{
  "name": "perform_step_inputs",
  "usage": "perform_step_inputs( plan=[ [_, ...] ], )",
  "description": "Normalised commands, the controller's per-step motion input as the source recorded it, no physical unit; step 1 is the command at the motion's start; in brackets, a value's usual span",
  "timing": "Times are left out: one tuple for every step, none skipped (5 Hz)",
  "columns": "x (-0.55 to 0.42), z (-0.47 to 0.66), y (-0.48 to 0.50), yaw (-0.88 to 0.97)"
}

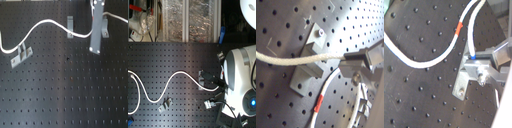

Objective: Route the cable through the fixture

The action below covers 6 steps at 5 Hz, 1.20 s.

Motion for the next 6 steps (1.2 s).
perform_step_inputs(
  plan=[
    [0.221, 0.16, -0.144, 0.59],
    [0.025, 0.08, -0.115, 0.77],
    [0.000, 0.00, 0.000, 0.89],
    [0.000, 0.00, 0.000, 0.85],
    [-0.052, 0.00, -0.061, 0.73],
    [-0.078, 0.00, -0.255, 0.61]
  ],
)
